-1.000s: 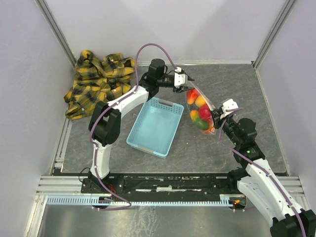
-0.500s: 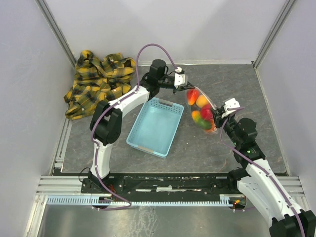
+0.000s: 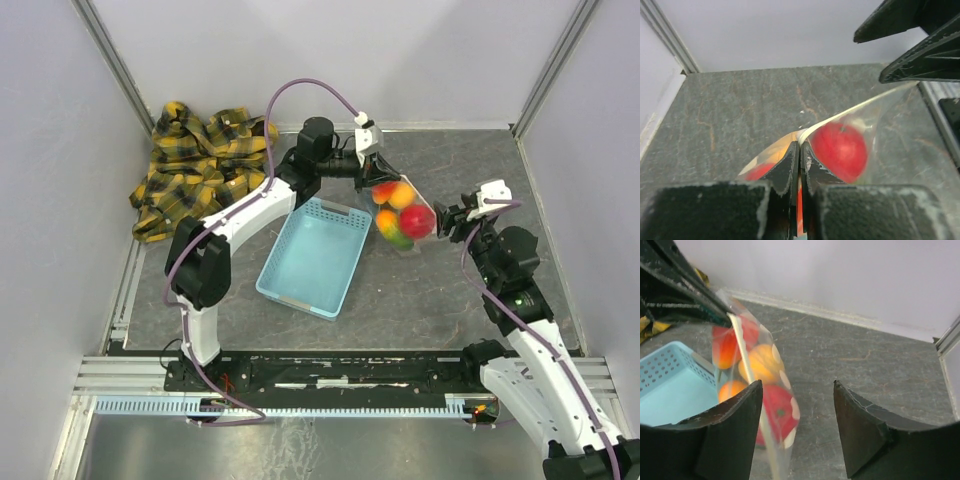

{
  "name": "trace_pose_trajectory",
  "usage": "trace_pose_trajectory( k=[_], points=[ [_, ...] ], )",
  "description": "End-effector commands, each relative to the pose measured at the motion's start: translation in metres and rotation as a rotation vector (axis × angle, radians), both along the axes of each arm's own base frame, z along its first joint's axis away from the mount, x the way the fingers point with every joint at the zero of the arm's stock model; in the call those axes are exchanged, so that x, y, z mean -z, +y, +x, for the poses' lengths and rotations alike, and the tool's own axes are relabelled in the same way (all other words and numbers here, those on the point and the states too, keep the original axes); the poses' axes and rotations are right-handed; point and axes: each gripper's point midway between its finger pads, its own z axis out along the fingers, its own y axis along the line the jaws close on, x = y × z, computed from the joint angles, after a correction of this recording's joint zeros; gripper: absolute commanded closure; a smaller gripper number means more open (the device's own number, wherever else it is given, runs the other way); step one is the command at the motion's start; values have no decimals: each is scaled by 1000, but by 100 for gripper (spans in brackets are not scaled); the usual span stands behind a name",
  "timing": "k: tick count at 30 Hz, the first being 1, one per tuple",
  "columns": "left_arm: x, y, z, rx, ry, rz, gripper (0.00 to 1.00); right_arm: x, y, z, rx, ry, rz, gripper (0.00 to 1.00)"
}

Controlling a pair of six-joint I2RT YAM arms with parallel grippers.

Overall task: Open the zip-top bag and remove the fake food
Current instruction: Pick up the zipper food storage bag at the center of the board.

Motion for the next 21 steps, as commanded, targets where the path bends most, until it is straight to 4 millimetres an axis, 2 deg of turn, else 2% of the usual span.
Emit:
trace_pose_trajectory(
  k=[1,2,7,12,15,21],
  points=[
    [-52,1,-21,-57,115,-68,97,-42,-8,-1,36,-22,11,32],
    [-52,-1,-23,-64,138,-60,97,-41,-4,-2,16,-7,4,31],
    [-46,-12,-32,-110,196,-14,97,-68,26,-13,-175,34,-44,25],
    [-44,-22,-31,-142,272,10,97,-67,35,-18,-247,202,-104,24],
    [-43,-25,-37,-122,328,26,97,-65,38,-21,-283,256,-126,23],
    [-39,-25,-56,-56,419,62,97,-44,42,-29,-337,372,-172,26]
  ],
)
